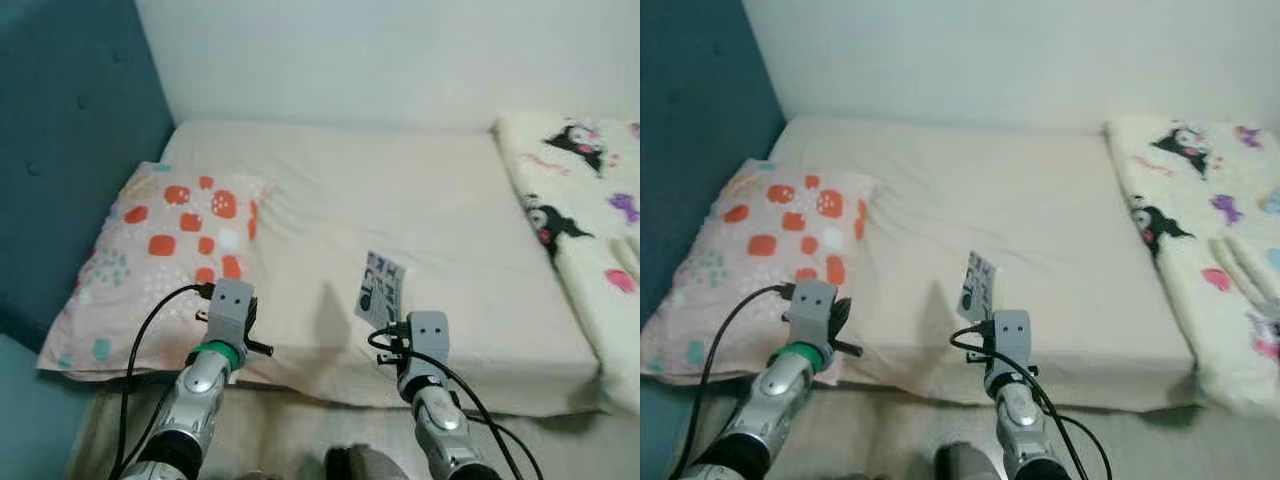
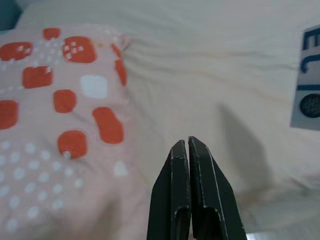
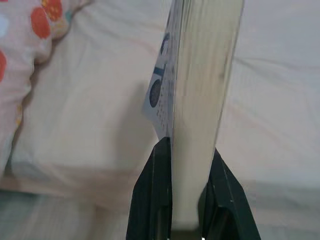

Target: Clean up the room

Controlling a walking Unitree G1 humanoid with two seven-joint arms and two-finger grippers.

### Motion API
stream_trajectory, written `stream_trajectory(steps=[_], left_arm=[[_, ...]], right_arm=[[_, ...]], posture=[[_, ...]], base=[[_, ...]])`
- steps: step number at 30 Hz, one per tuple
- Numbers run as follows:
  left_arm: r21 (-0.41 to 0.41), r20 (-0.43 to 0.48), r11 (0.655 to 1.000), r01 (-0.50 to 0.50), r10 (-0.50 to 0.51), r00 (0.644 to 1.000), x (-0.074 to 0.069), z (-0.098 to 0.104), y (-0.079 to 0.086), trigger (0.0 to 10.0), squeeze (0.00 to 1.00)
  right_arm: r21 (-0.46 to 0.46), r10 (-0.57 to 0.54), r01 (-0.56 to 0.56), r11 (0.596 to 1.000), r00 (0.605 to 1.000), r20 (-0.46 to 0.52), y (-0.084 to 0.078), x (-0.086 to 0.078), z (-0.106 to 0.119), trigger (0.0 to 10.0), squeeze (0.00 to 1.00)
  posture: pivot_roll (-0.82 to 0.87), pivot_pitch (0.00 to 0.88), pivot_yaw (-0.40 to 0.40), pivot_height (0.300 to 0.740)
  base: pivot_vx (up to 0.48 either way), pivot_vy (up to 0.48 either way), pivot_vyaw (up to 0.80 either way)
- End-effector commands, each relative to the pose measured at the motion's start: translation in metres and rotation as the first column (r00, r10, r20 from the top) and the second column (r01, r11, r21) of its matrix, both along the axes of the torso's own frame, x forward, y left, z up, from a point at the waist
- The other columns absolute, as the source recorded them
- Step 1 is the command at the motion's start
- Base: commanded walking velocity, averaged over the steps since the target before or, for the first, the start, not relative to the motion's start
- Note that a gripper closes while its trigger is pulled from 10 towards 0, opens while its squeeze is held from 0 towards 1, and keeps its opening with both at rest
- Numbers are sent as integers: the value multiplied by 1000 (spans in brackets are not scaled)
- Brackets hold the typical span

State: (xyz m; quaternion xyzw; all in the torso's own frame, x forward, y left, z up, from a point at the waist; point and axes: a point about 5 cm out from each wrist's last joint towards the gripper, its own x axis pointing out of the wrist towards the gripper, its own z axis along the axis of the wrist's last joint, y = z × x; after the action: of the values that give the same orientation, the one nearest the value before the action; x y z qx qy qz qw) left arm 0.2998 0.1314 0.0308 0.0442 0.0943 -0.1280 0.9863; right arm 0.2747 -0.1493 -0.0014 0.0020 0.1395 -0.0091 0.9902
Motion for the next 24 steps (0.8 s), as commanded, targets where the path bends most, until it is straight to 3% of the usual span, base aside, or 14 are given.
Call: stream_trajectory(steps=[1,13,16,18,19,21,22,24], left_arm=[[-6,-17,1000,6,-6,1000,-2,-3,-3,10000,0],[16,-8,1000,1,-1,1000,-3,-3,0,10000,0],[89,-6,996,27,-27,1000,-6,-6,3,10000,0],[137,4,987,78,-79,997,-8,-7,6,10000,0],[137,4,987,78,-79,997,-8,-7,6,10000,0],[143,30,981,134,-139,990,-10,-2,10,10000,0],[143,30,981,134,-139,990,-10,-2,10,10000,0],[118,52,981,155,-162,985,-9,4,16,10000,0]], right_arm=[[-2,-13,13,1000,1000,24,-3,2,3,10000,0],[-16,-9,9,1000,1000,16,-3,3,4,10000,0],[-71,20,-20,997,1000,1,-7,7,6,10000,0],[-112,86,-86,990,996,-8,-10,14,11,10000,0],[-112,86,-86,990,996,-8,-10,14,11,10000,0],[-142,227,-224,964,974,0,-7,23,22,10000,0],[-142,227,-224,964,974,0,-7,23,22,10000,0],[-156,368,-363,918,930,5,-1,28,31,10000,0]], posture=[[-1,79,27,740],[0,79,25,740],[2,78,23,740],[1,80,23,740],[1,80,23,740],[-3,83,25,740],[-3,83,25,740],[-5,82,24,740]], base=[[337,0,0],[0,0,0],[0,0,0],[0,0,0],[0,0,0],[0,0,0],[0,0,0],[0,0,0]])
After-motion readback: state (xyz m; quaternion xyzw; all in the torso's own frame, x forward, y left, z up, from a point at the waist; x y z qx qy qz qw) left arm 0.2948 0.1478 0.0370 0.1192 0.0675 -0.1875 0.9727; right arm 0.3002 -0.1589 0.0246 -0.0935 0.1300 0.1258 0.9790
